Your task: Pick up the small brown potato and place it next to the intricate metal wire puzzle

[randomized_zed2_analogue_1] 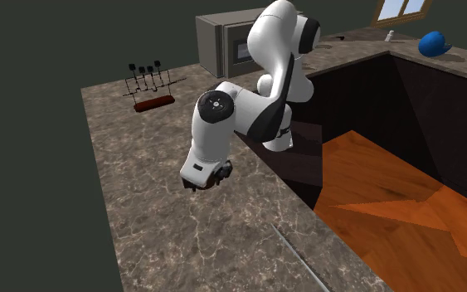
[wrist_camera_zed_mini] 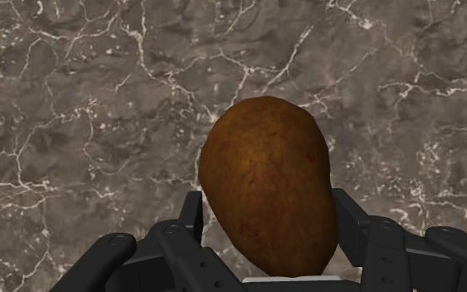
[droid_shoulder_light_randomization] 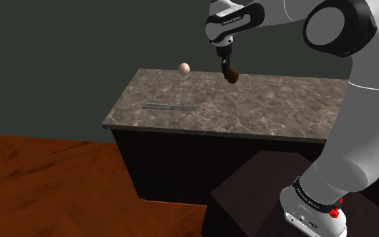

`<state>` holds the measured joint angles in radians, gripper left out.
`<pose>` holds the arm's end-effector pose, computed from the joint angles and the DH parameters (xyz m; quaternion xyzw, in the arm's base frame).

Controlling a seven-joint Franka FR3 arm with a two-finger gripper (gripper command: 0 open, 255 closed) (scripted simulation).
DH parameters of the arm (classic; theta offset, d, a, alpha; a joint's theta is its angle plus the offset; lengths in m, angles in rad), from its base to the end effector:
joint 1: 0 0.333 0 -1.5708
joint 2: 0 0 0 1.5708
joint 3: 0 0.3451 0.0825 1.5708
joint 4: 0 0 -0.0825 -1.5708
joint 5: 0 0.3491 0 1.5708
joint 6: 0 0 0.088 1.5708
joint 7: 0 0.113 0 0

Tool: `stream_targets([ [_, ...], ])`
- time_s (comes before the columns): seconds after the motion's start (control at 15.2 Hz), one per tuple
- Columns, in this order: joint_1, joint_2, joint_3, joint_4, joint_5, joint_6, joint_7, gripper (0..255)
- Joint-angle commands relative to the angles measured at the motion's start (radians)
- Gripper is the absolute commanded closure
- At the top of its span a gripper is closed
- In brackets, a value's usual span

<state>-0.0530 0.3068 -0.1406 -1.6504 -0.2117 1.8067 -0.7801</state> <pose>0.5947 -0.1262 0.4613 0.9372 0.3184 -0.1221 0.0732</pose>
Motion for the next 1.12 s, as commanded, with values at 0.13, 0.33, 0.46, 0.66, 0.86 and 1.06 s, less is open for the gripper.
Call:
stream_targets([
  [0.13, 0.001, -0.011, 0.0, 0.038, 0.001, -0.048, -0.01, 255],
  [0.33, 0.001, -0.017, -0.001, 0.07, 0.001, -0.085, -0.018, 255],
  [0.46, 0.002, -0.02, -0.001, 0.093, 0.002, -0.11, -0.023, 255],
  [0.66, 0.002, -0.022, -0.001, 0.129, 0.003, -0.149, -0.031, 255],
  [0.86, 0.003, -0.022, -0.001, 0.169, 0.003, -0.188, -0.039, 255],
  [1.06, 0.003, -0.02, -0.002, 0.212, 0.004, -0.228, -0.047, 255],
])
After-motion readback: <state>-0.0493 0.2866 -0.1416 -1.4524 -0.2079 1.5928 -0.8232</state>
